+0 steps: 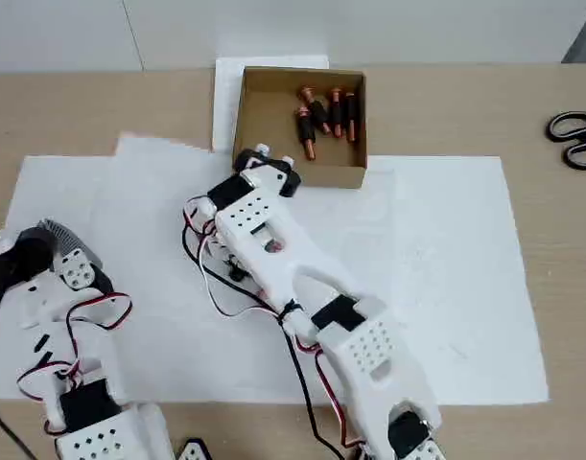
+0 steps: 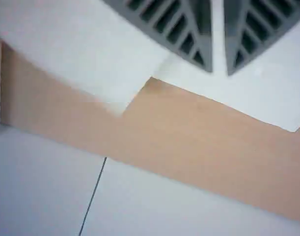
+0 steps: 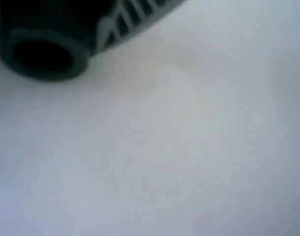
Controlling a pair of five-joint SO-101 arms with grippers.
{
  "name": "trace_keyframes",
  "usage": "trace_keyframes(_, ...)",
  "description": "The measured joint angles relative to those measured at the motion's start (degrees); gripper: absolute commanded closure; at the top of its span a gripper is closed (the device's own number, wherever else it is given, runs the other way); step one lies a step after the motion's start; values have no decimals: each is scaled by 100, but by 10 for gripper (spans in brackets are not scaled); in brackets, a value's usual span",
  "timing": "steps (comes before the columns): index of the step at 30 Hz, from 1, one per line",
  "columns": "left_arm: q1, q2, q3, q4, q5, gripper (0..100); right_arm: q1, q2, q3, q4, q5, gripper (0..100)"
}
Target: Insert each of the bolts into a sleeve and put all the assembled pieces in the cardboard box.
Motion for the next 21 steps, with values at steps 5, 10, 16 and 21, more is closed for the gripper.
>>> trace_keyframes(5,0,0,0,0,0,994,9,0,-492,571,88,996)
trace_keyframes(10,0,0,-18,0,0,994,264,0,-580,897,88,996)
trace_keyframes(16,220,0,-132,0,0,994,325,-615,-580,905,422,996)
trace_keyframes(21,976,0,-167,0,0,994,712,-1204,-580,923,1248,996)
